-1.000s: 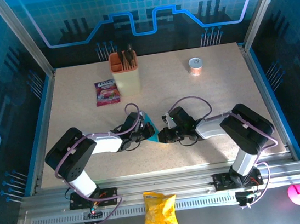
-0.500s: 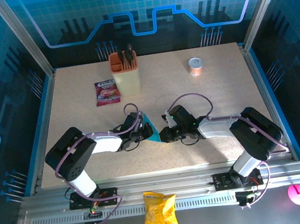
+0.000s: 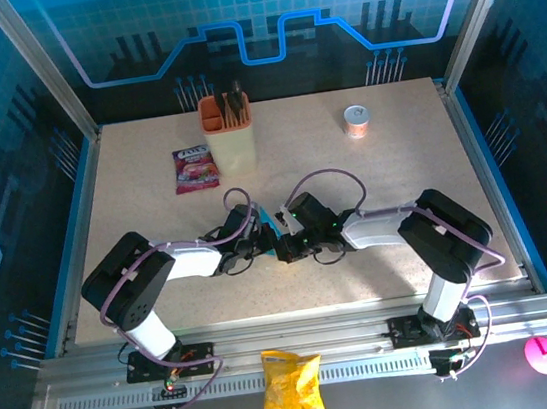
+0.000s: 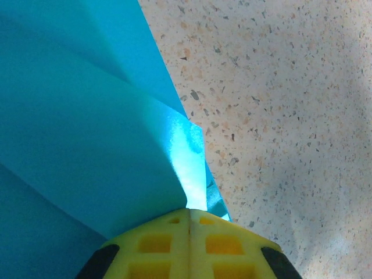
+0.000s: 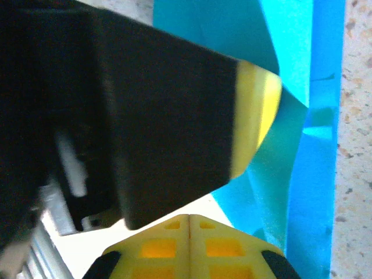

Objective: Fold a paper plane with a square sheet of paper (pick it up from the middle)
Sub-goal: Fourth fold the wing at the center of the table.

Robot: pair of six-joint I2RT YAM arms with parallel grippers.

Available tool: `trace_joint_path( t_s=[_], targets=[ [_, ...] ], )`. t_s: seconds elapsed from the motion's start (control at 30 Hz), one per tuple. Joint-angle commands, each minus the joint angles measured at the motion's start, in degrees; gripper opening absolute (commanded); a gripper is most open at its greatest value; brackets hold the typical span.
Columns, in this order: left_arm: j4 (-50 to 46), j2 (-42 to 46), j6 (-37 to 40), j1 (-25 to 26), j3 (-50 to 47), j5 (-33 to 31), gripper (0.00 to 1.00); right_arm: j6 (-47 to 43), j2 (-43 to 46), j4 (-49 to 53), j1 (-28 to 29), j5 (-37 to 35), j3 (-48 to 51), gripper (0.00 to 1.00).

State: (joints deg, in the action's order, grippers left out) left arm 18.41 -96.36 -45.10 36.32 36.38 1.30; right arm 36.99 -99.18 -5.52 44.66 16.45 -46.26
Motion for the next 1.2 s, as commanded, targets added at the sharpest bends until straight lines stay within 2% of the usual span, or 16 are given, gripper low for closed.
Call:
trace_joint_path(
  t_s=[0.0,0.37,0.73,1.0,1.1,1.17],
  targets=[
    [-2.53,0.94,-0.21,-0.63,-0.84,-0.33,0.0,-0.87,-2.02,1.31,-0.51,-0.89,-0.77,0.0],
    [-2.86,1.37,0.54,-1.16,-1.49,-0.5,0.0,-0.18,-2.13,-1.43,-4.31,1.55,1.85,0.0],
    [-2.93,1.36,0.71,-1.28,-1.72,-0.42,0.0,6.34,-3.31,-9.62,-9.86,8.01,6.53,0.0],
    [-3.45,1.77,0.55,-1.36,-1.88,-0.75,0.0,12.57,-6.85,-3.32,-13.03,7.95,6.58,0.0],
    [-5.63,1.87,-0.47,-1.34,-1.44,-1.96,0.0,13.27,-3.38,-3.84,-12.77,7.49,8.51,0.0],
    [-7.44,1.69,-1.19,-1.29,-1.11,-2.67,0.0,13.03,1.03,-1.5,-12.17,4.27,9.38,0.0]
  ],
)
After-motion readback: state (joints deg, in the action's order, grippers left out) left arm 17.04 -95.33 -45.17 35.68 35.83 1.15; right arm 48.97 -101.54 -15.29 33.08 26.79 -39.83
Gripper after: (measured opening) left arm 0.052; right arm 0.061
